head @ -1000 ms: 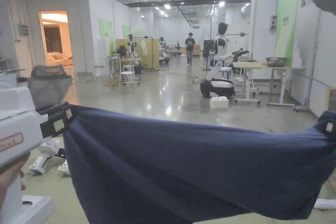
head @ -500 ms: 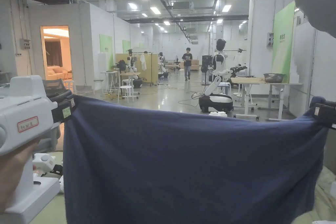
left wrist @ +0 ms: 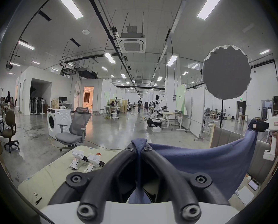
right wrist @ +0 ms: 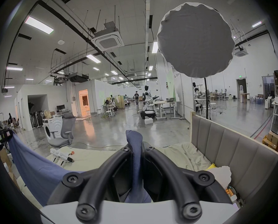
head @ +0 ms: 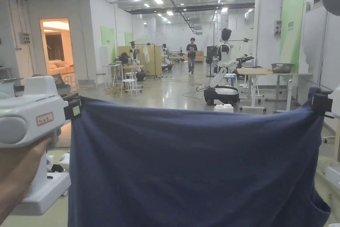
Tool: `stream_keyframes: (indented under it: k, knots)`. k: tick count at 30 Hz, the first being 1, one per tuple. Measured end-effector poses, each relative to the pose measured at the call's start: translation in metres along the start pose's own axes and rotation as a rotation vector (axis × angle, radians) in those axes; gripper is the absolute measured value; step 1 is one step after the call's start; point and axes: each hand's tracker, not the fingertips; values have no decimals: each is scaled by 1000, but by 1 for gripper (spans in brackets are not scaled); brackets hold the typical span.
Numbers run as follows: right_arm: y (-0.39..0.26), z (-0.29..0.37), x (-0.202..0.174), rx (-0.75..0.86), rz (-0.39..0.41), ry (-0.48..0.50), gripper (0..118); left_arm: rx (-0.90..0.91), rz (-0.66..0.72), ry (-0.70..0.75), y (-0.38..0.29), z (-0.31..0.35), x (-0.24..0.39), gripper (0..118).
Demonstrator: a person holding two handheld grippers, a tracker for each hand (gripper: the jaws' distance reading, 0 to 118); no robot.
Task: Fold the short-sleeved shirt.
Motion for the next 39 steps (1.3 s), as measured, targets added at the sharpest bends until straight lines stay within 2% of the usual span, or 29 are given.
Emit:
stream_keyframes:
  k: [1,2,3,4,5,6,9,10,13,14,15,17,21,22,23,28,31,35,37,39]
  knots:
    - [0,0,0,3,0,-1,5,-2,-8,10,0,-3,1,0]
    - [14,-47,3,-3,-32,-85,5,-4,-14,18,1,-3,3,0]
    - [28,-85,2,5,-23,-82,5,-7,-25,23,2,-3,6,0]
    - [35,-96,2,7,-18,-88,5,-12,-30,30,5,-51,-3,0]
    - [40,-105,1,10,-14,-93,5,-12,-31,36,7,-63,-3,0]
    - [24,-77,3,9,1,-99,5,-13,-28,38,9,-73,-2,0]
    - [25,-76,4,19,20,-128,5,-14,-29,53,15,-101,0,0]
    - [54,-117,-10,33,18,-132,5,-10,-34,61,17,-113,-3,0]
    - [50,-119,-6,38,3,-148,5,-17,-47,80,22,-119,16,0]
    - [74,-157,-16,57,7,-157,5,-18,-51,84,23,-123,19,0]
    - [79,-168,-17,59,8,-177,5,-21,-52,89,23,-127,24,0]
    - [85,-182,-17,38,12,-195,5,-25,-51,93,25,-146,21,0]
    - [78,-164,-15,30,14,-212,5,-47,-67,113,20,-171,27,0]
    - [80,-187,-20,40,15,-174,5,-46,-76,112,18,-174,29,0]
    - [80,-190,-20,33,16,-181,5,-47,-79,111,16,-176,31,0]
    - [53,-205,-14,17,7,-195,5,-84,-56,99,-12,-193,25,0]
    - [11,-214,-1,-58,1,-167,5,-147,-70,72,-46,-190,25,0]
    - [-42,-200,6,-138,-8,-153,5,-216,-23,42,-103,-172,22,0]
    - [-59,-189,8,-149,-108,-106,5,-223,0,9,-135,-157,19,0]
    - [-96,-163,17,-199,-143,-82,5,-245,-36,-32,-161,-137,20,0]
